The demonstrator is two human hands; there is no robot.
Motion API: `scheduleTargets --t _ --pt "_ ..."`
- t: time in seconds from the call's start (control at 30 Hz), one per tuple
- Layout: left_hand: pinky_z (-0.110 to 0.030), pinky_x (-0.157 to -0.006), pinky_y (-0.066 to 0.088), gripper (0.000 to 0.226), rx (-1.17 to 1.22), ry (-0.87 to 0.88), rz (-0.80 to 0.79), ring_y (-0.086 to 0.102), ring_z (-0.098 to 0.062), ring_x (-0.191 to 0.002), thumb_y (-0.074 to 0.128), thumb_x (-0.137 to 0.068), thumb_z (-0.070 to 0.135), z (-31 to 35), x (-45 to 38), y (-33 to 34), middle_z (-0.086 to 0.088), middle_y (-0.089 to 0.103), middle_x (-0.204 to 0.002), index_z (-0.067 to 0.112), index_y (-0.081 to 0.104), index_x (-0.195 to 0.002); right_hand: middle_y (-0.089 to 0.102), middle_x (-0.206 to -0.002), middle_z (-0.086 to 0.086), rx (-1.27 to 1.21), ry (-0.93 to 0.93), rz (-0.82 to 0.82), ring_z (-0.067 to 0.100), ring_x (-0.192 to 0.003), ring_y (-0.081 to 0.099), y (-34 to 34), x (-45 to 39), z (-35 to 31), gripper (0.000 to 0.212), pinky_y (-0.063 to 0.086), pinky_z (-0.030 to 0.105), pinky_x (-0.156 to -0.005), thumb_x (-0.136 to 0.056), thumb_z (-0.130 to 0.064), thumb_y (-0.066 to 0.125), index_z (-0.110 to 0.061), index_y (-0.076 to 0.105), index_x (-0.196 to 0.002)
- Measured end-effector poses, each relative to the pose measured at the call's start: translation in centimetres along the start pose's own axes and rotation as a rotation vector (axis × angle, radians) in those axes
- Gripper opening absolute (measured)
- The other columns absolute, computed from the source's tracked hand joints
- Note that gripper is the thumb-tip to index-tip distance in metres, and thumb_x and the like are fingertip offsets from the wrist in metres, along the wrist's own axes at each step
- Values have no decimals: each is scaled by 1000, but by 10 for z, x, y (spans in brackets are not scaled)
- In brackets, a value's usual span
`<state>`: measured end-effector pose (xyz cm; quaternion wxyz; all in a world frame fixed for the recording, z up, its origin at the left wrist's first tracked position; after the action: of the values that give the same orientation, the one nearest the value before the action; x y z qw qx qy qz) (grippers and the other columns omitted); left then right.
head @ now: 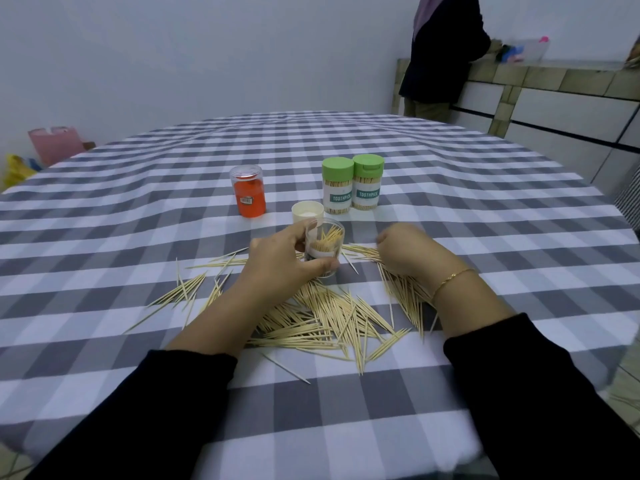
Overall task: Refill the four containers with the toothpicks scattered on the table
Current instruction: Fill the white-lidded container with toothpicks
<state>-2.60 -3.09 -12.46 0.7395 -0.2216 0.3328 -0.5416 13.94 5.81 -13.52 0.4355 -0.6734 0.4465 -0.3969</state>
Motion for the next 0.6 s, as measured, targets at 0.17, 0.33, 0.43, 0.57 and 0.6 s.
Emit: scheduleTargets --t 0.17,0.33,0.43,0.57,0.6 --pt "-44 -105 39 78 0 -17 -5 56 -11 -113 74 -67 64 -8 -3 2 17 67 -112 37 50 -137 57 -130 10 -49 -27 9 27 -116 54 -12 5 2 37 45 31 -94 -95 -1 40 -8 59 -126" --pt "-45 -105 38 79 -6 -16 -4 56 -11 -114 74 -68 63 -9 -4 3 16 67 -114 36 50 -137 63 -115 14 23 37 -39 26 -91 56 -6 5 15 30 46 31 -74 -94 -8 39 -2 63 -111" --pt "-44 -106 38 77 -8 -7 1 56 -9 -112 75 -68 61 -7 -4 2 16 67 -115 35 50 -137 63 -115 14 -57 -8 -74 27 -102 60 -6 12 8 31 49 34 -82 -94 -22 52 -4 63 -116" --pt "-44 -105 39 78 -11 -9 2 56 -9 -112 74 -67 64 -9 -4 2 16 67 -112 36 51 -136 57 -107 9 34 -46 -148 23 -93 55 2 20 2 44 44 28 -68 -83 -43 68 -6 60 -106" --pt "-44 -105 39 78 -10 -10 -3 56 -10 -113 74 -67 65 -10 -4 3 17 67 -113 37 50 -136 53 -103 9 73 -48 -141 22 -89 52 2 19 1 41 40 28 -63 -83 -43 67 -8 58 -102"
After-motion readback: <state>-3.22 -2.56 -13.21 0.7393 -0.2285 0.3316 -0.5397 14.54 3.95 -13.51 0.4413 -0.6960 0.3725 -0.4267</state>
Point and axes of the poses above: each hand's wrist, its own x-axis away from the middle knuckle, its own y-axis out of the palm, z = x × y, the point moved 9 cm from there along -x, towards the middle knuckle
